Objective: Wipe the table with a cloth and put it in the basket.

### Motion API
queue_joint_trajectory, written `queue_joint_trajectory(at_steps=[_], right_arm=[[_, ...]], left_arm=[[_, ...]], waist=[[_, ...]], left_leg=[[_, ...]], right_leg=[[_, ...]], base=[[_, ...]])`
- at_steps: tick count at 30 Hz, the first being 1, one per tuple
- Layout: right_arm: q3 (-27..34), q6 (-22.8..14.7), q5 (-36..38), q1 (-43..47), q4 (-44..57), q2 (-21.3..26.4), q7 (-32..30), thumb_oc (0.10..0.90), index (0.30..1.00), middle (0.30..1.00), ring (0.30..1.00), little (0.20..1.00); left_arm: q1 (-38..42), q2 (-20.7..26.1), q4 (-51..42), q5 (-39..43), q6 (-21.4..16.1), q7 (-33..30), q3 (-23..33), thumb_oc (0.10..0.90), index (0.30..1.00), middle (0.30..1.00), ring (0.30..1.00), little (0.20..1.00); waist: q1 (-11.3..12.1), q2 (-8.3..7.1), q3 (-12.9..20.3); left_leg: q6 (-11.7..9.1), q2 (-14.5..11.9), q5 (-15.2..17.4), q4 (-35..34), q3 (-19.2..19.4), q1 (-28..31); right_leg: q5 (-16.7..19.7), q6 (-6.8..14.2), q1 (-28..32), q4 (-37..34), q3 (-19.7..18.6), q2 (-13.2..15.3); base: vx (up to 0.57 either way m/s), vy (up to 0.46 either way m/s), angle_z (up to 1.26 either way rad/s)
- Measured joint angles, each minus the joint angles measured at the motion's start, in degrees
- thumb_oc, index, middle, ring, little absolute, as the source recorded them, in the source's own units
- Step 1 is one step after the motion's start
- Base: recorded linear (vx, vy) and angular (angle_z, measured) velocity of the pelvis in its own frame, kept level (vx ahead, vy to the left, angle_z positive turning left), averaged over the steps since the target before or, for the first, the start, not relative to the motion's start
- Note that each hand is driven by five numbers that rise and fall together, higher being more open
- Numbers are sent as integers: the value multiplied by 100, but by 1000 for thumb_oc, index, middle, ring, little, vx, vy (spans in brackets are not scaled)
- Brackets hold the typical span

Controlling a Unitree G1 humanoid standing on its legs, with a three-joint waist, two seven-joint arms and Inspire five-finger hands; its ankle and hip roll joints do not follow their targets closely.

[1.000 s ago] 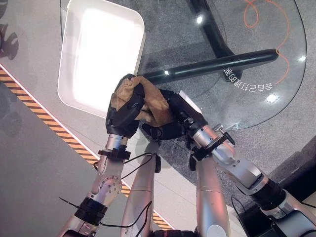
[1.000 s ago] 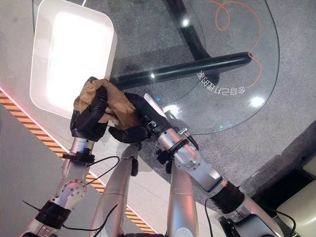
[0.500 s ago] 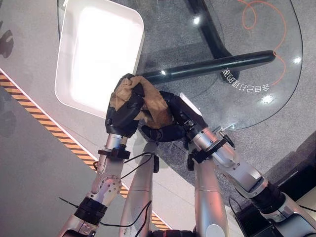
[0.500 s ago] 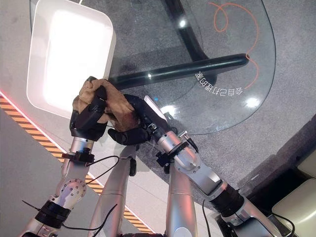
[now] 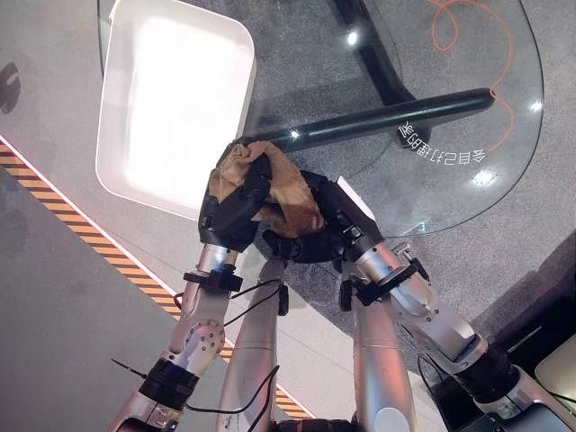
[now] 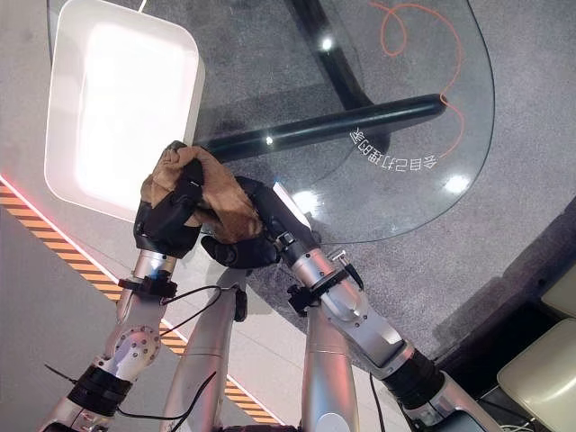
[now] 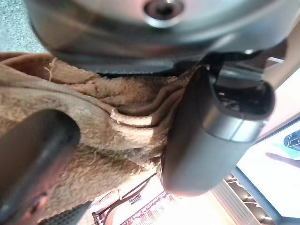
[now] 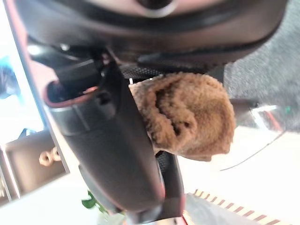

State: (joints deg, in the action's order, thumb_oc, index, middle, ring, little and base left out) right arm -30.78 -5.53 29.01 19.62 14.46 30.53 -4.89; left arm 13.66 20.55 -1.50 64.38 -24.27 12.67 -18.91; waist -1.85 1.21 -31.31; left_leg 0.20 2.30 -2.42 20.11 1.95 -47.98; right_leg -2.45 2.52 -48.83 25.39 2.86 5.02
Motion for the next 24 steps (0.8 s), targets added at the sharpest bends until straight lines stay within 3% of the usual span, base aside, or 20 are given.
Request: queue_joint_trajectory(at_steps=[3, 24], right_arm=[[59, -4, 486, -137, -2, -107, 108, 800, 900, 900, 900, 900], [289, -3, 987, -186, -95, -161, 312, 800, 900, 900, 900, 900]], left_arm=[[10, 5, -1, 9, -2, 153, 43, 100, 300, 300, 300, 200], [22, -108, -114, 12, 4, 395, 60, 100, 300, 300, 300, 200]], waist=[[-12, 0, 0], [3, -1, 0]], left_leg=[[1, -8, 1, -3, 2, -3], [5, -12, 4, -9, 1, -12]], right_leg=[[3, 0, -1, -16, -2, -10], [15, 2, 12, -55, 3, -14]], base=[[1, -5, -1], [0, 0, 0]])
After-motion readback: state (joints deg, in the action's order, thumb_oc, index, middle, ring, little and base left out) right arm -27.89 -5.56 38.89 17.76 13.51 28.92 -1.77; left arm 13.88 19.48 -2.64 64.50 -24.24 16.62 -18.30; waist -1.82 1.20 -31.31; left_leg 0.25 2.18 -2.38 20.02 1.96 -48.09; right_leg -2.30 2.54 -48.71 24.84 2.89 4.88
